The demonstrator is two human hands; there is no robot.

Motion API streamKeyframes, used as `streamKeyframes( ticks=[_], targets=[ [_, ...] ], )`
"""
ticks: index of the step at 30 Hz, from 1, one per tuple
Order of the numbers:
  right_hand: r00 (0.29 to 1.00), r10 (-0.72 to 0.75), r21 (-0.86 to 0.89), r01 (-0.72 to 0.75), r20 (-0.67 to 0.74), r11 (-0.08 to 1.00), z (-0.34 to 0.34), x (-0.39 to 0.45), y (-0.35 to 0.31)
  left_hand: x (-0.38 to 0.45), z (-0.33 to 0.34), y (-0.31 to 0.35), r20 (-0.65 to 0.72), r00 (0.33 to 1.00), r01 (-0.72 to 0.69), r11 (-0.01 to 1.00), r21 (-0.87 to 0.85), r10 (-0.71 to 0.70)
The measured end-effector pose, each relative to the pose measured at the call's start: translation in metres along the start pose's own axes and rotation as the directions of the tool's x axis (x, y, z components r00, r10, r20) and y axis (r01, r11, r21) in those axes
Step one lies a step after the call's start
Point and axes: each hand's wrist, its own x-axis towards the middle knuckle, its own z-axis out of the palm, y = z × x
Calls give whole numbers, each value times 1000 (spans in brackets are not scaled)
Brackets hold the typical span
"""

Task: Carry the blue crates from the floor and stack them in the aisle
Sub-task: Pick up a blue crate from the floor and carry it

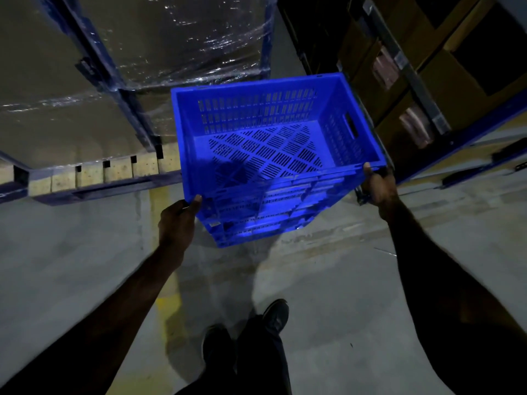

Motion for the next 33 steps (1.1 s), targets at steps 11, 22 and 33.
streamKeyframes(
  ticks=[11, 22, 33],
  targets=[
    [1000, 7, -60, -8, -16, 998, 4, 7, 5, 1, 6, -1, -19, 999, -35, 999, 32, 35],
    [1000, 29, -99, -28, 7, 995, -3, 16, 2, -10, 14, 7, -55, 998, -30, 999, 37, 32],
    [997, 77, -11, -77, -28, 997, -17, 46, 45, -10, 11, 5, -15, 1000, -17, 999, 30, 18]
  ],
)
